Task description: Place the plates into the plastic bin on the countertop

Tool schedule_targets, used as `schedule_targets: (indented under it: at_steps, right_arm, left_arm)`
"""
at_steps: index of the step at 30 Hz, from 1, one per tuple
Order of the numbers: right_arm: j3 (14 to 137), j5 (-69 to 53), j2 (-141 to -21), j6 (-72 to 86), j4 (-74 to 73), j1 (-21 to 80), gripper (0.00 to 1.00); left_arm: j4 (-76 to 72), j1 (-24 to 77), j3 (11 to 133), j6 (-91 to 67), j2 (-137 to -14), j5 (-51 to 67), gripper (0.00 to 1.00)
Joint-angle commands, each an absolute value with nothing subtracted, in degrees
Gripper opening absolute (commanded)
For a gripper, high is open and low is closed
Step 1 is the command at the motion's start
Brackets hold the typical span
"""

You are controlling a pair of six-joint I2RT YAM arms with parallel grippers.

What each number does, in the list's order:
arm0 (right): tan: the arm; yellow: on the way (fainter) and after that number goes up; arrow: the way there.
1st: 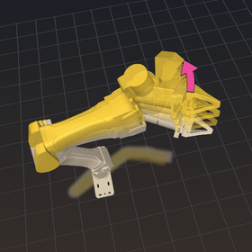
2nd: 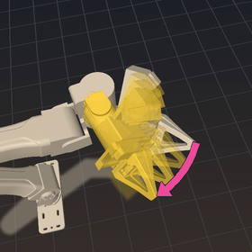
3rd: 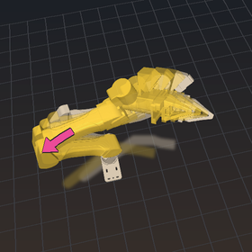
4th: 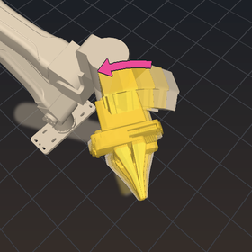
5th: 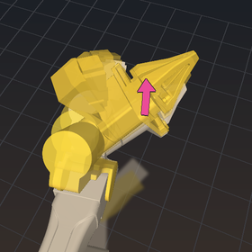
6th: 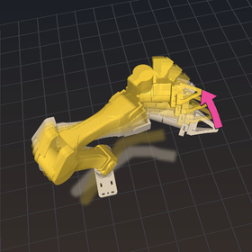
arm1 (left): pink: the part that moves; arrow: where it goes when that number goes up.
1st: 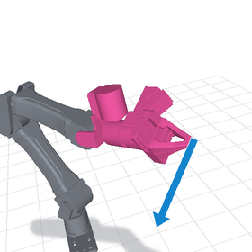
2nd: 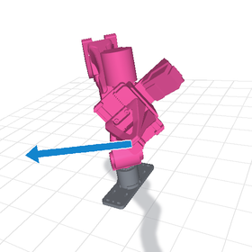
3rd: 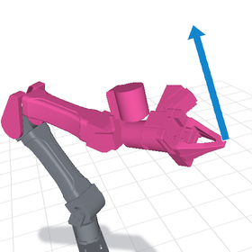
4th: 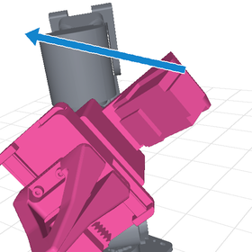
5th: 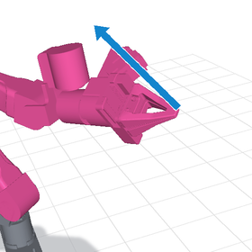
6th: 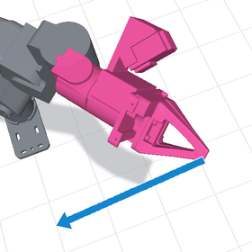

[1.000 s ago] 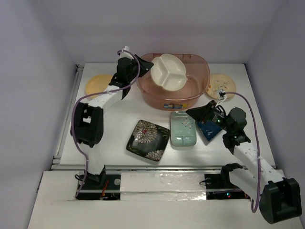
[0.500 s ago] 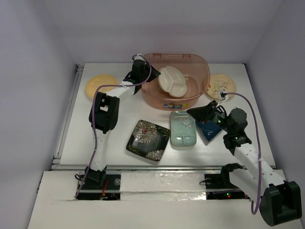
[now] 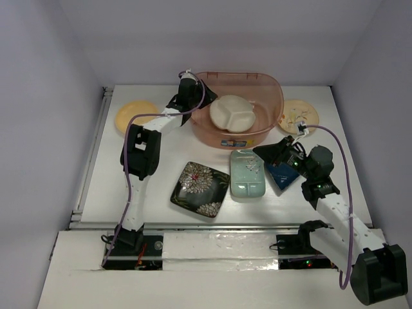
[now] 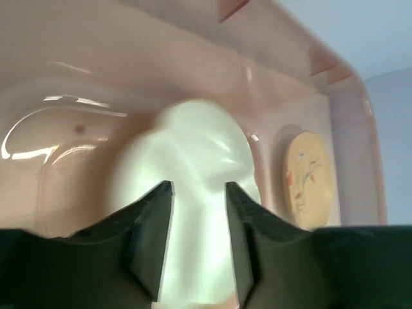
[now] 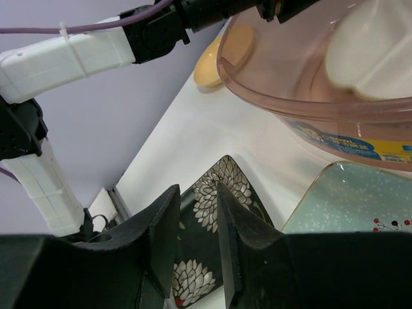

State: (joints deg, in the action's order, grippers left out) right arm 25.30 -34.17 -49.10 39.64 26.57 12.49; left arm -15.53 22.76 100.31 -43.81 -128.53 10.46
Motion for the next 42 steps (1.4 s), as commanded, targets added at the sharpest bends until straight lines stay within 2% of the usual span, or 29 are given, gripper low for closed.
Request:
schedule_targets:
  at_steps: [1, 4, 6, 7, 9, 10, 11, 15, 18, 19, 20, 23, 29, 33, 36, 40, 42]
  right_arm:
    - [26.63, -32.87, -48.87, 38.32, 27.07, 13.1, 0.35]
    - [26.81, -31.99, -48.78, 37.88, 26.11, 13.1, 0.35]
    - [26.89, -31.12, -48.43, 37.53, 25.4, 13.1, 0.31]
    - [26.89, -30.77, -48.34, 37.44, 25.14, 13.1, 0.21]
    - [26.89, -30.15, -48.08, 37.18, 24.7, 13.1, 0.11]
    - [26.89, -29.97, -47.99, 37.09, 24.52, 13.1, 0.02]
    - [26.89, -29.71, -47.99, 37.09, 24.52, 13.1, 0.0]
    - [26.72, -28.74, -47.73, 37.18, 24.17, 13.1, 0.0]
    - [26.63, -28.04, -47.2, 37.18, 23.99, 13.1, 0.0]
    - [26.63, -27.86, -47.02, 37.18, 23.99, 13.1, 0.0]
    - [26.54, -27.43, -46.67, 37.26, 23.91, 13.1, 0.0]
    - [26.37, -27.16, -46.49, 37.79, 23.82, 13.1, 0.0]
    - [26.1, -28.39, -48.43, 40.69, 25.23, 13.1, 0.0]
    - [26.72, -28.04, -48.34, 41.31, 22.86, 13.1, 0.0]
    - [26.55, -27.68, -47.99, 44.11, 20.65, 13.1, 0.0]
    - [23.82, -27.52, -46.67, 44.83, 21.63, 13.1, 0.0]
    - [23.47, -24.02, -44.92, 43.95, 17.95, 13.1, 0.0]
  left_arm:
    - [-20.13, 23.29, 104.15, -42.37, -123.13, 10.2, 0.37]
    - [-18.9, 23.29, 104.68, -40.96, -122.96, 9.76, 0.46]
    - [-18.28, 23.29, 105.38, -40.17, -122.78, 9.58, 0.5]
    - [-18.02, 23.29, 105.64, -39.21, -122.7, 9.32, 0.52]
    - [-17.49, 23.29, 106.0, -37.97, -122.0, 8.88, 0.52]
    - [-17.58, 23.29, 106.0, -37.19, -120.95, 8.44, 0.52]
    - [-17.67, 23.81, 106.17, -35.26, -120.42, 8.26, 0.52]
    - [-17.14, 25.04, 107.75, -30.24, -115.6, 6.95, 0.44]
    - [-17.4, 26.36, 107.32, -26.04, -112.16, 5.8, 0.23]
    - [-17.23, 26.37, 107.23, -24.97, -109.8, 5.37, 0.08]
    - [-16.36, 26.98, 107.23, -23.92, -108.64, 4.93, 0.0]
    - [-13.63, 28.38, 106.0, -20.22, -104.85, 3.87, 0.0]
    - [-7.04, 30.5, 96.79, -15.47, -89.49, 0.01, 0.0]
    - [-7.12, 31.64, 77.15, -16.61, -72.75, -3.16, 0.0]
    - [-4.84, 31.64, 65.27, -17.57, -64.8, -7.98, 0.0]
    - [4.81, 31.64, 57.58, -19.51, -56.44, -17.99, 0.0]
    - [10.79, 31.64, 54.86, -20.56, -55.46, -18.98, 0.0]
